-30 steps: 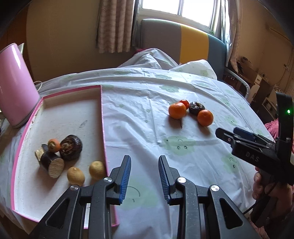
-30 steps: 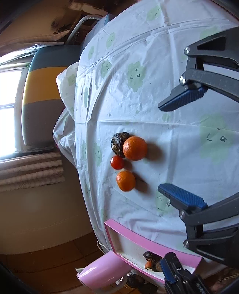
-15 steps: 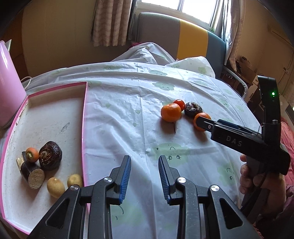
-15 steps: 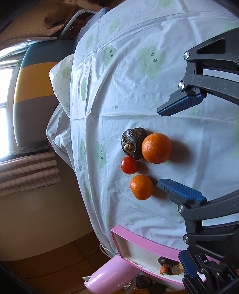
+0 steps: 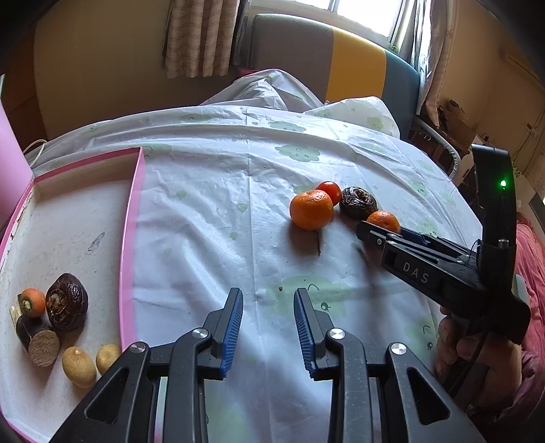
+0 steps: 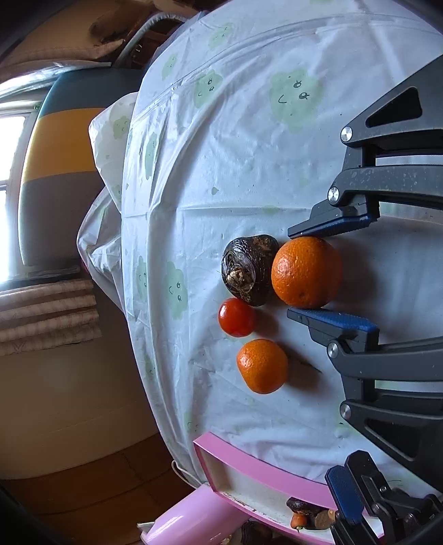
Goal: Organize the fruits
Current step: 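Grasp the large mandarin with right tool while left reaches the small mandarin, then carry the small mandarin with left tool while right carries the large mandarin into the tray, then open both tools in the tray and reach toward the tomato and taro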
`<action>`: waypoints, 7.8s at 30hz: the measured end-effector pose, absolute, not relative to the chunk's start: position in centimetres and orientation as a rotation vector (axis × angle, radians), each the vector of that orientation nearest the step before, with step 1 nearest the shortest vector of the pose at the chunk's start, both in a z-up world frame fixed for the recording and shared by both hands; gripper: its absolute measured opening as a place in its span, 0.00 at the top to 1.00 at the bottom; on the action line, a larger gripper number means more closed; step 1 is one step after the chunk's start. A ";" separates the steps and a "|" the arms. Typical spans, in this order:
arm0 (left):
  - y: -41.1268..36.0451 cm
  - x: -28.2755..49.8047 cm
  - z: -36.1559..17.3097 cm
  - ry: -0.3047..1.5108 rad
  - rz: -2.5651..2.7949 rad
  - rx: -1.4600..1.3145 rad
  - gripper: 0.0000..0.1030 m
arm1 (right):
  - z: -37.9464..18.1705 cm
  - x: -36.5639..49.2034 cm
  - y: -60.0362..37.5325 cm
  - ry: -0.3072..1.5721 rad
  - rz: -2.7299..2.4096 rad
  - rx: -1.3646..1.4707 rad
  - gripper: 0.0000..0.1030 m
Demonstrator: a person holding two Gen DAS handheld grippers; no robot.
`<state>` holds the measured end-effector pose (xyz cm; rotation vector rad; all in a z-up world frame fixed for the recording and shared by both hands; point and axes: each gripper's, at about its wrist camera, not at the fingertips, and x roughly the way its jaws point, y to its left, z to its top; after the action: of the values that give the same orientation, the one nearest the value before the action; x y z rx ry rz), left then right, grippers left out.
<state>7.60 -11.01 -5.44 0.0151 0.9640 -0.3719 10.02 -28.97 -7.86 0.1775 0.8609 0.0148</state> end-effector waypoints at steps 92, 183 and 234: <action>-9.3 6.4 -2.9 0.846 -0.288 -0.027 0.62 | -8.3 9.5 -29.1 0.834 -0.007 0.150 0.62; -1.9 4.1 -1.1 0.828 -0.171 -0.045 0.59 | -2.9 4.9 -19.9 0.817 0.184 0.107 0.35; -14.0 13.1 -4.8 0.970 -0.377 -0.042 0.60 | -7.9 12.8 -29.0 0.906 -0.049 0.002 0.53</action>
<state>13.09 -14.04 -4.83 -0.0420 0.9704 -0.3767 12.77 -28.99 -7.90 0.0016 0.9057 -0.0487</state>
